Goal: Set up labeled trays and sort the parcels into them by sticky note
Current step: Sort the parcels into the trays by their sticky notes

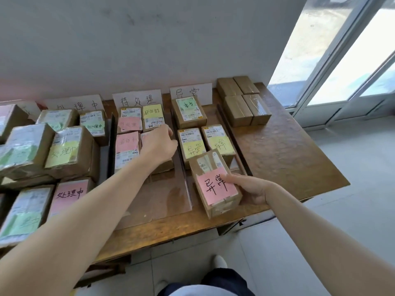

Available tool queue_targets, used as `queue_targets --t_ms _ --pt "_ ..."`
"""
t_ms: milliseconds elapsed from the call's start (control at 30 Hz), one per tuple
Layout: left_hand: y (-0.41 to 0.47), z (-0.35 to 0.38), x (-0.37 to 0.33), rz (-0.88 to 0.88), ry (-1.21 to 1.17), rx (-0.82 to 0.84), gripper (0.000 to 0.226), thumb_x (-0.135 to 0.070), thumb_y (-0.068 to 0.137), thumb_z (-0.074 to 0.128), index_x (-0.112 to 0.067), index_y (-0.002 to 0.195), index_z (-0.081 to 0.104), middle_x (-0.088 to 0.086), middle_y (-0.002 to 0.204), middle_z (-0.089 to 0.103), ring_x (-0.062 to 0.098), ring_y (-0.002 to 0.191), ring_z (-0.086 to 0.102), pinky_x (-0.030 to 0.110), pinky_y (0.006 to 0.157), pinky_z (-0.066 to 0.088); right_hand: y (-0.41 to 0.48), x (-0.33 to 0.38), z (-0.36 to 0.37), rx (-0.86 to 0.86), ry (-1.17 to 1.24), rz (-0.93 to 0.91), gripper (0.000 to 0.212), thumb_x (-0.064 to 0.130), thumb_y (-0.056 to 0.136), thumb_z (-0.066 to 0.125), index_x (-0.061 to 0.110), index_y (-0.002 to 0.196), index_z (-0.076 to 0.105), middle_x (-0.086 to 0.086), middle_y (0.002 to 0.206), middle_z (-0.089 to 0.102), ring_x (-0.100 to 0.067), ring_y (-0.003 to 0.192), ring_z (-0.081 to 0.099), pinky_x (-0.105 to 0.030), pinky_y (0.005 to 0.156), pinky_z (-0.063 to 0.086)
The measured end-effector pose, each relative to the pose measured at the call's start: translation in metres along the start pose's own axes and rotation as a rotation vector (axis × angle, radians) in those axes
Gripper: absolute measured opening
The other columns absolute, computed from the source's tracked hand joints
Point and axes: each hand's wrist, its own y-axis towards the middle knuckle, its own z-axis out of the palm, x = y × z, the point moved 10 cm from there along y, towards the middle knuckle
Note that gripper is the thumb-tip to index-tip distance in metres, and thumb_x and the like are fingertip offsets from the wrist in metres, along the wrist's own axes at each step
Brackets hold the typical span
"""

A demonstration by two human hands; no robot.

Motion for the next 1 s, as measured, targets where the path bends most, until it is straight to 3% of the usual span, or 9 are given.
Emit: queue_targets --t_ms 167,367,467,567,667,833,1000 --pt "-0.020 -0.001 0.000 0.064 0.030 0.035 0.020 -0.014 0.086 0.056 -0.006 0.103 0.061 0.012 0.104 0.063 0.029 0.100 0.056 0.037 0.086 0.045 0.007 -0.020 0.009 -0.020 0.099 0.004 0.054 0.042 0.075 0.070 0.021 0.123 0.055 -0.010 0.115 0.068 -0.030 0.111 0.062 -0.048 0.095 0.049" --pt "-0.035 -0.003 -0.002 0.112 -0.012 0.067 0.026 -0.013 0.088 0.057 -0.002 0.112 0.059 0.011 0.102 0.062 0.023 0.095 0.055 0.027 0.075 0.040 0.011 -0.012 0.012 -0.108 0.131 -0.028 0.037 0.033 0.089 0.061 0.014 0.122 0.059 -0.009 0.109 0.070 -0.023 0.101 0.064 -0.034 0.077 0.052" --pt "-0.038 -0.005 -0.006 0.123 -0.026 0.081 0.026 -0.015 0.089 0.056 -0.005 0.113 0.057 0.009 0.106 0.060 0.020 0.094 0.053 0.027 0.074 0.038 0.009 -0.001 0.004 -0.184 0.100 -0.074 0.034 0.030 0.090 0.061 0.012 0.119 0.060 -0.008 0.102 0.073 -0.023 0.100 0.066 -0.037 0.088 0.053" --pt "-0.037 -0.009 -0.017 0.140 -0.041 0.080 0.027 -0.018 0.089 0.057 -0.008 0.114 0.056 0.005 0.105 0.059 0.020 0.096 0.054 0.030 0.079 0.044 -0.008 0.029 -0.024 -0.404 -0.025 -0.165 0.036 0.036 0.087 0.064 0.015 0.116 0.063 -0.004 0.101 0.072 -0.022 0.100 0.066 -0.042 0.095 0.050" --pt "-0.035 -0.015 -0.041 0.196 -0.078 0.063 0.027 -0.019 0.090 0.057 -0.012 0.116 0.056 0.000 0.104 0.059 0.019 0.099 0.056 0.029 0.081 0.045 -0.045 0.081 -0.048 -0.657 -0.235 -0.292 0.042 0.035 0.089 0.060 0.016 0.126 0.059 -0.001 0.114 0.065 -0.017 0.106 0.059 -0.035 0.095 0.047" --pt "-0.031 -0.038 -0.113 0.360 -0.213 -0.051 0.028 -0.019 0.093 0.055 -0.013 0.121 0.054 -0.001 0.112 0.059 0.010 0.096 0.053 0.022 0.079 0.043 -0.120 0.172 -0.059 -0.885 -0.481 -0.601 0.039 0.032 0.092 0.056 0.014 0.126 0.056 0.002 0.118 0.061 -0.011 0.107 0.054 -0.022 0.084 0.037" --pt "-0.014 -0.062 -0.194 0.496 -0.261 -0.220 0.028 -0.022 0.092 0.057 -0.018 0.120 0.054 -0.010 0.110 0.055 -0.001 0.093 0.049 0.006 0.075 0.035 -0.172 0.246 -0.095 -1.016 -0.664 -0.803 0.041 0.032 0.093 0.052 0.015 0.131 0.052 0.000 0.130 0.055 -0.015 0.117 0.049 -0.021 0.088 0.033"
